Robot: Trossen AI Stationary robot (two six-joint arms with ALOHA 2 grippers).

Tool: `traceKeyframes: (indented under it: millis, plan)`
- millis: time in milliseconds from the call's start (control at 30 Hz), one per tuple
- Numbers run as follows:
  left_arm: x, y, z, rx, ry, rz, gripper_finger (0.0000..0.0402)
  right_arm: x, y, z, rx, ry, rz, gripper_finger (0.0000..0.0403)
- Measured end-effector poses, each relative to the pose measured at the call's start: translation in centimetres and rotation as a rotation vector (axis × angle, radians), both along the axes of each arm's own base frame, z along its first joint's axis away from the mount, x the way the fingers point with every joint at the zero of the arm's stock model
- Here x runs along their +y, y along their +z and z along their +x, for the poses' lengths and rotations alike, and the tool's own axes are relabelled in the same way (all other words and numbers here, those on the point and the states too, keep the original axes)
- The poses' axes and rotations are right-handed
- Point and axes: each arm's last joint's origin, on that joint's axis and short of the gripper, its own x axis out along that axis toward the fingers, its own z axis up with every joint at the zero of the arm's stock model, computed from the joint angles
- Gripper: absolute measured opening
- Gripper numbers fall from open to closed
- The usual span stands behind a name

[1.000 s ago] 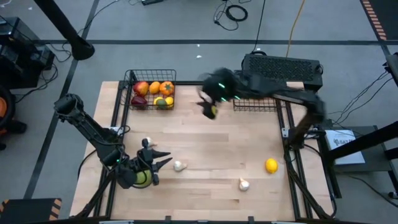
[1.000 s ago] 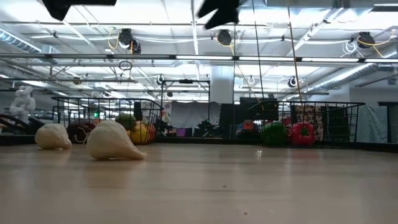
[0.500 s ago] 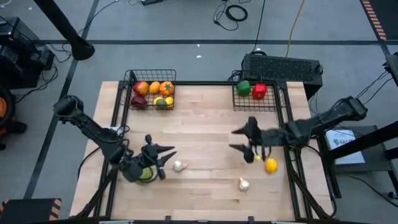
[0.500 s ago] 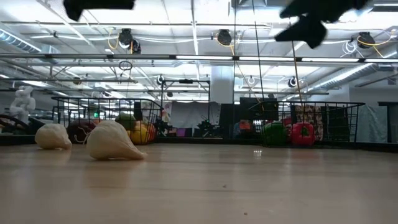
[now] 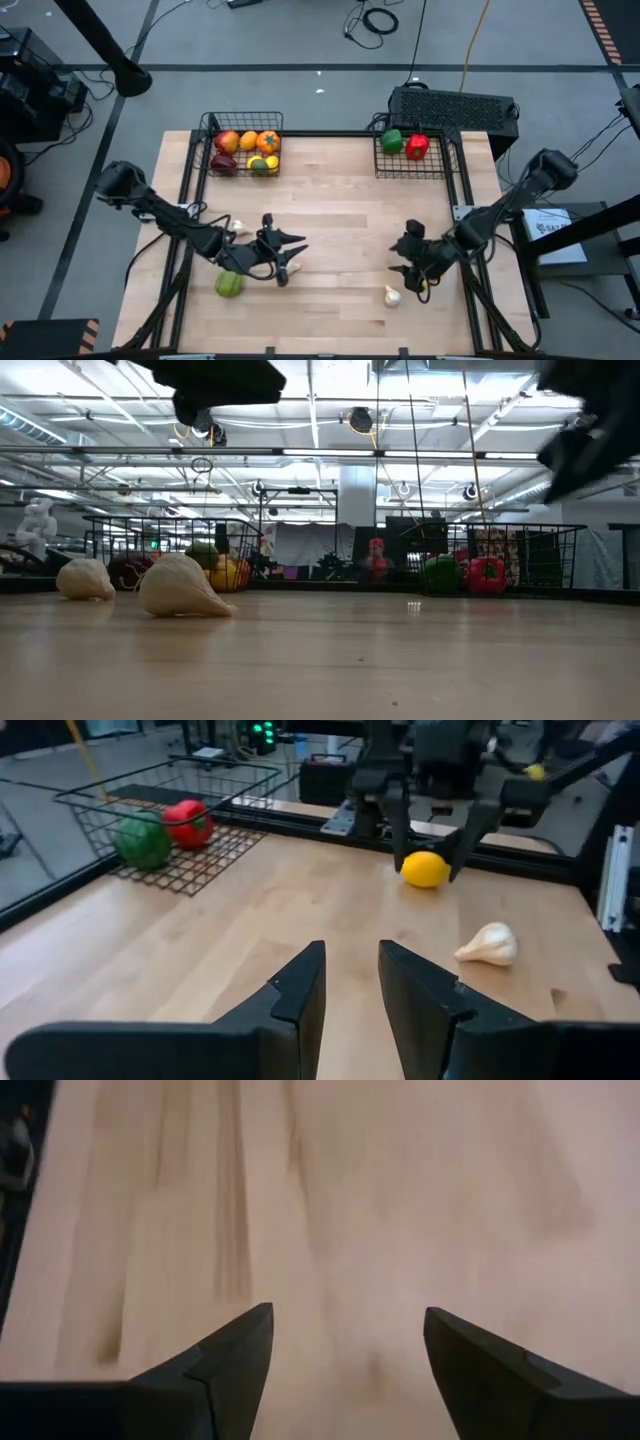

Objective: Sort produce into baskets
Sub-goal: Put the yellow lemon in the left basket

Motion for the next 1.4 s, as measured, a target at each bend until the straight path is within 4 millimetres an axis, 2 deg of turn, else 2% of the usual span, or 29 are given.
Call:
traceKeyframes:
  millis: [200,367,567,700,800,933,1133,1400]
  plan:
    - [0.6,-0.2,0.6,0.004,-0.018,0.000,0.0102,0.8,-1.1,-1.8,0.195,-0.096,0.063,0.0267]
    - [0.7,-0.2,0.6,0.009,-0.016,0.007,0.0102,1.4,-0.1,-3.5,0.323,-0.158,0.059,0.0279]
    - [1.5,-0.2,1.0,0.010,0.015,0.023,0.0102,2.6,1.4,-5.0,0.373,-0.257,0.135,0.0291]
    - [2.1,-0.2,1.2,0.011,0.022,0.013,0.0102,2.4,1.2,-6.1,0.382,-0.400,0.125,0.0307]
    - [2.2,-0.2,1.3,0.010,0.027,-0.008,0.0102,2.6,0.8,-6.7,0.396,-0.435,0.091,0.0318]
    - [2.4,-0.2,1.3,0.013,0.027,-0.009,0.0102,3.0,0.7,-7.1,0.427,-0.452,0.115,0.0338]
    - [2.8,-0.3,1.4,0.020,0.040,-0.005,0.0102,3.3,0.6,-7.5,0.507,-0.572,0.218,0.0363]
    - [5.1,-0.8,2.0,0.084,0.087,0.035,0.0102,3.7,-0.5,-7.2,0.507,-0.751,0.220,0.0365]
